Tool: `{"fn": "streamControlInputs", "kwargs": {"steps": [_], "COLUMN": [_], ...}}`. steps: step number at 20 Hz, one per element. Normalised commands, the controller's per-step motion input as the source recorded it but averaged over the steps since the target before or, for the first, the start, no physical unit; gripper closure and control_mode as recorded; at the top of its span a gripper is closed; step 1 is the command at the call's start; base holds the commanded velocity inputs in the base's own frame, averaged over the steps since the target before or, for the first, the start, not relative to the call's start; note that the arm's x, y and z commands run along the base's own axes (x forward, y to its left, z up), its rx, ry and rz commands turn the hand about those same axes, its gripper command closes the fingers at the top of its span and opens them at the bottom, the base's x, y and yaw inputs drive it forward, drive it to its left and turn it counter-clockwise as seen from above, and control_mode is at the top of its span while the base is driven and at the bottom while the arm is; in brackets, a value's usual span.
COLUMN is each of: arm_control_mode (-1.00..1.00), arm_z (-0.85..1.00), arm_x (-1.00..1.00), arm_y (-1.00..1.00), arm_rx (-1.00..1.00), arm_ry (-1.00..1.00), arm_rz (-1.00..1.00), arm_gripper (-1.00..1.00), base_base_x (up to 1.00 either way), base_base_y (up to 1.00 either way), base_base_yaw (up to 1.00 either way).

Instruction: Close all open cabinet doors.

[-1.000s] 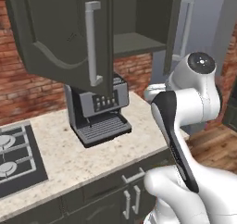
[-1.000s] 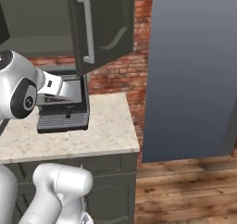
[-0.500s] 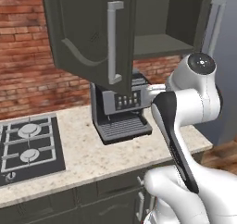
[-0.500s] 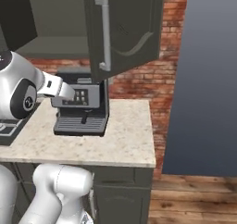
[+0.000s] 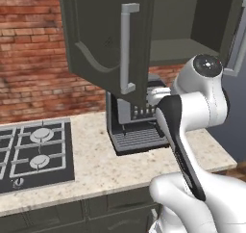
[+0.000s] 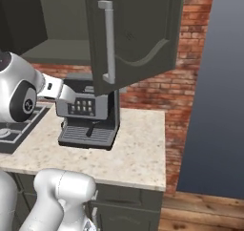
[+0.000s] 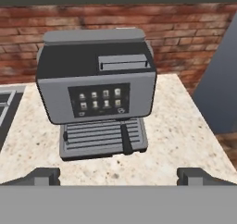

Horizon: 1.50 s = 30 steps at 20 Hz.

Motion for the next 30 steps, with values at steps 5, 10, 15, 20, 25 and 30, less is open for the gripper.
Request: {"fn": "streamControlInputs", "kwargs": {"steps": [5,10,15,20,25,30], "arm_control_mode": [1.00,1.00,1.00,1.00,1.00,1.00], "arm_z": [0.00,0.00,0.00,0.00,0.00,0.00], "arm_x": [0.00,0.00,0.00,0.00,0.00,0.00], "arm_y": [0.00,0.00,0.00,0.00,0.00,0.00], "arm_rx": [0.00,0.00,0.00,0.00,0.00,0.00], "arm_ry": [0.00,0.00,0.00,0.00,0.00,0.00], "arm_rz": [0.00,0.00,0.00,0.00,0.00,0.00], "arm_gripper": [-1.00,-1.00,-1.00,-1.00,-1.00,-1.00], "base_base_x": [0.25,0.28,0.10,0.10,0.18,0.25], "base_base_y": [-0.22,-0.21,-0.27,-0.24,-0.26,-0.22], "base_base_yaw": [0.06,0.01,0.00,0.00,0.00,0.00]}}
